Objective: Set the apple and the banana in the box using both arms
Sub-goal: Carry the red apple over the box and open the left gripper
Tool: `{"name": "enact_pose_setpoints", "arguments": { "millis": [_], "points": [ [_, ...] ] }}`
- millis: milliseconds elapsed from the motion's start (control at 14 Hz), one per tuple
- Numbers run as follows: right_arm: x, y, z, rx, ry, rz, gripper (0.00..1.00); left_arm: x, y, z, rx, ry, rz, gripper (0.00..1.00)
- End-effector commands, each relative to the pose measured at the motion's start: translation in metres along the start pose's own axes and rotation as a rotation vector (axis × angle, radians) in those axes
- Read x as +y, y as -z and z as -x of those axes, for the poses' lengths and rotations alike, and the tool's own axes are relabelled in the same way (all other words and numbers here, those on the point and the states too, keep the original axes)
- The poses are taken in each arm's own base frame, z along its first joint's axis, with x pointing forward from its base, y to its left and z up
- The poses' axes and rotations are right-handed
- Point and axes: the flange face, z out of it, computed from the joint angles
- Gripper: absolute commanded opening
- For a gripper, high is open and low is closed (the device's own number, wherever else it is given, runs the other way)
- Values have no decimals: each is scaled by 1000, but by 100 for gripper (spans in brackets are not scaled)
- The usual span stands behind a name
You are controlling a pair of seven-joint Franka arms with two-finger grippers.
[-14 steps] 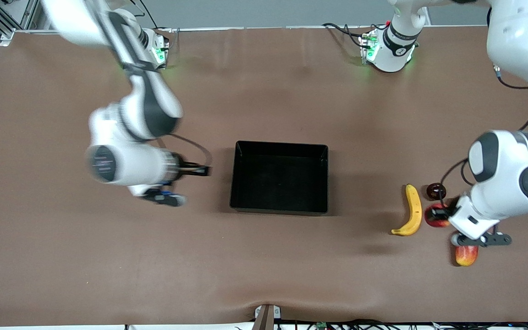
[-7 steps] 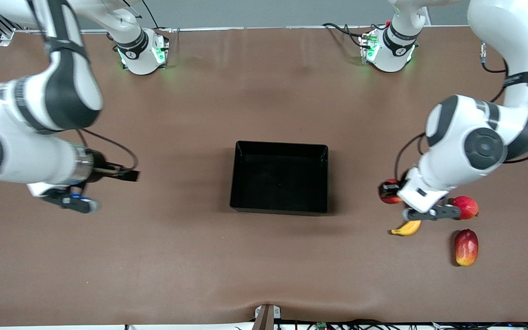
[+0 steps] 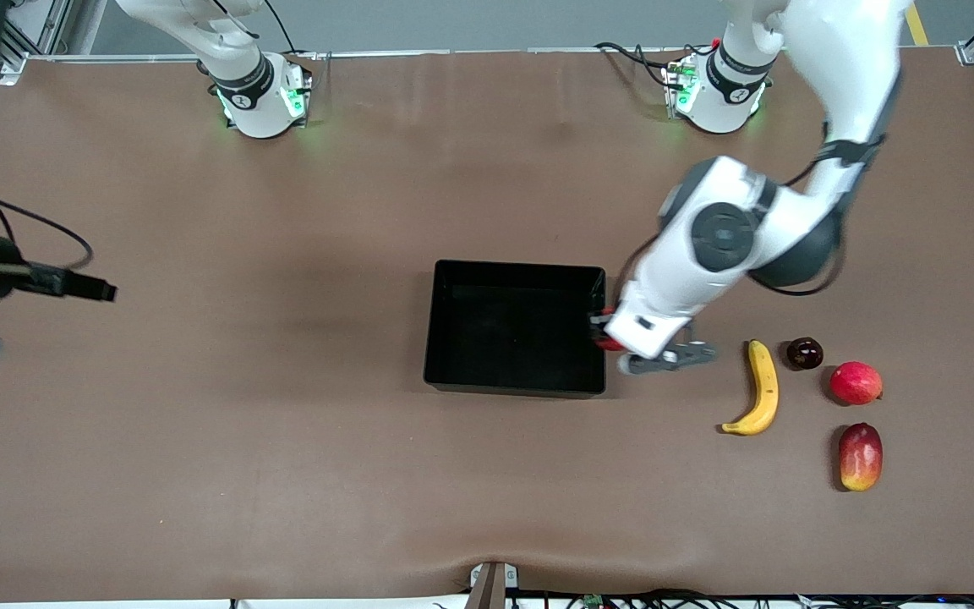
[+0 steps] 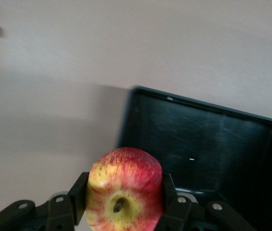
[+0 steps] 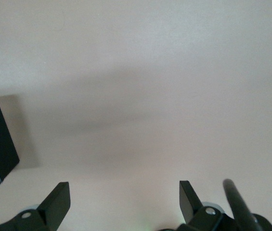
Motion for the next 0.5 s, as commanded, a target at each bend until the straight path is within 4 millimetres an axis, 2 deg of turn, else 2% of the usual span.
{"name": "enact_pose_setpoints", "arguments": {
  "millis": [0, 71, 143, 286, 429],
  "points": [
    [7, 2, 27, 8, 35, 12, 100, 32, -28, 21, 31, 11, -17, 0],
    [10, 3, 35, 17, 39, 0, 100, 48, -48, 38, 32, -8, -46, 0],
    [7, 3, 45, 46, 49, 1, 100, 56, -68, 48, 40, -8, -81, 0],
    [-1, -4, 68, 116, 112, 74, 100, 61, -101, 56, 51, 17, -128, 0],
    [-2, -8, 75, 132, 187, 91, 100, 63, -129, 65, 39, 10, -159, 0]
  ]
}}
